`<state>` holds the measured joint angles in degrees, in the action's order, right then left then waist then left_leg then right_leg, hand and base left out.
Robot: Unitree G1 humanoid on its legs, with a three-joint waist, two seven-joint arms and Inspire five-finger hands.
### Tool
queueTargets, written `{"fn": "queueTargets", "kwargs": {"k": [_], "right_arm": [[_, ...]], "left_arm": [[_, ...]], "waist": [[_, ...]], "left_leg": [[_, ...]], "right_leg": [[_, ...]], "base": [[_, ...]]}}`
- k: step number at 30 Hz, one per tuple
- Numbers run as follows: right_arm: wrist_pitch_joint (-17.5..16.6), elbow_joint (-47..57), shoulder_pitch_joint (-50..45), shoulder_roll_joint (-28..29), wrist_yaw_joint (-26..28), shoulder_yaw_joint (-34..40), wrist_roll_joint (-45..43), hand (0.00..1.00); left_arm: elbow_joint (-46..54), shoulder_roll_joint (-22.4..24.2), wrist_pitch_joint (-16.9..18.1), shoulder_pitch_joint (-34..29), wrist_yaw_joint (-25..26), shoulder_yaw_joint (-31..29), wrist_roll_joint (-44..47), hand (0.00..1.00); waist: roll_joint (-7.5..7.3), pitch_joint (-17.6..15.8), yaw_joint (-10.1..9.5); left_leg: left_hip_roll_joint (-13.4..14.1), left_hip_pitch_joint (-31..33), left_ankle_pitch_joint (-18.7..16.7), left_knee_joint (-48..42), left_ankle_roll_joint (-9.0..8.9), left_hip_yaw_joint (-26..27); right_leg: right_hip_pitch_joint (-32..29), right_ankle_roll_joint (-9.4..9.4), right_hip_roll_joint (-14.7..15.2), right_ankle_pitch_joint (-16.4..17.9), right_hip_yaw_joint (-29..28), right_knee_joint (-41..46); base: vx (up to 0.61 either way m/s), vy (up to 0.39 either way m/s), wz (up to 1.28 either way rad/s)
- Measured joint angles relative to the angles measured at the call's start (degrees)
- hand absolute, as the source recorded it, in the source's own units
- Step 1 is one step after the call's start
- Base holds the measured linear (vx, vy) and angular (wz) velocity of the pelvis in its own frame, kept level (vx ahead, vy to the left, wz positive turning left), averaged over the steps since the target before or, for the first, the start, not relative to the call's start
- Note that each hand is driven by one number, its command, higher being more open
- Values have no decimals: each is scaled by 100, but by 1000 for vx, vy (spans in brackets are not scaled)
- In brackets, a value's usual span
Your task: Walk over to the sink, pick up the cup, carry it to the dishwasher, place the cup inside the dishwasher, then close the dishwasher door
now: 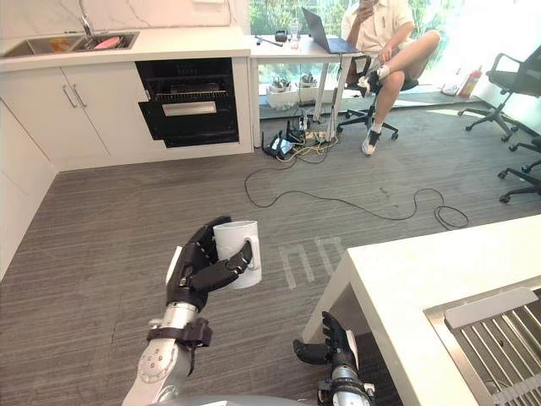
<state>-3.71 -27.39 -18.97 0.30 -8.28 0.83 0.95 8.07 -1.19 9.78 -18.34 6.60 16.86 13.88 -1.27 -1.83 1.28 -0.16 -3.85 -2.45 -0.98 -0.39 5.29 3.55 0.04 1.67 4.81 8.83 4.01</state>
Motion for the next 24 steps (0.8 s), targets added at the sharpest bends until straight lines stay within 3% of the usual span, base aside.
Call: {"fn": "queueTargets", "kwargs": {"k": [3,5,7,12,15,16,17,20,24], "right_arm": [[7,-61,106,32,-155,157,-273,90],[21,-150,322,-15,-233,294,-403,90],[19,-148,513,-27,-272,319,-422,90],[-16,-153,1074,-162,-315,336,-424,90],[-16,-142,1175,-247,-348,385,-424,90],[-15,-142,1191,-333,-358,384,-422,90],[-12,-142,1200,-401,-363,382,-421,90],[2,-63,1232,-387,-364,354,-418,90],[31,-33,1356,-374,-343,330,-384,90]], "left_arm": [[-234,-33,-139,94,48,177,203,30],[-242,-97,-173,100,63,216,292,30],[-242,-118,-176,110,86,85,320,30],[-229,-110,-180,308,223,-418,438,30],[-185,-96,-178,320,229,-478,536,30],[-180,-69,-179,323,223,-469,538,30],[-181,-14,-179,316,221,-446,539,30],[-184,-32,-178,307,220,-449,546,30],[-179,14,-187,278,203,-400,576,30]], "waist": [[-43,-12,5],[-13,-13,-18],[-33,-78,-46],[111,-434,-219],[128,-530,-266],[211,-536,-249],[262,-556,-240],[246,-567,-272],[213,-594,-184]], "left_leg": [[180,30,-22,95,-95,648],[135,152,191,57,-24,437],[77,321,195,-88,-18,192],[-19,799,173,-531,-60,-407],[313,1023,-108,-740,5,677],[546,1134,-119,-930,34,1232],[671,1125,35,-997,32,1502],[532,1160,-37,-1063,127,1478],[236,1067,-594,-1429,237,1486]], "right_leg": [[102,13,85,4,275,-24],[104,42,136,26,540,-4],[105,63,181,60,767,-2],[109,47,266,183,1462,148],[85,74,420,286,1994,208],[49,63,470,415,2173,342],[1,175,564,549,2272,603],[-88,316,771,635,2270,862],[-153,534,1375,1017,2229,1767]], "base": [[-23,-27,42],[21,-6,73],[-10,-2,74],[-87,-22,78],[-72,-12,92],[44,54,83],[64,64,65],[118,87,12],[158,141,8]]}}
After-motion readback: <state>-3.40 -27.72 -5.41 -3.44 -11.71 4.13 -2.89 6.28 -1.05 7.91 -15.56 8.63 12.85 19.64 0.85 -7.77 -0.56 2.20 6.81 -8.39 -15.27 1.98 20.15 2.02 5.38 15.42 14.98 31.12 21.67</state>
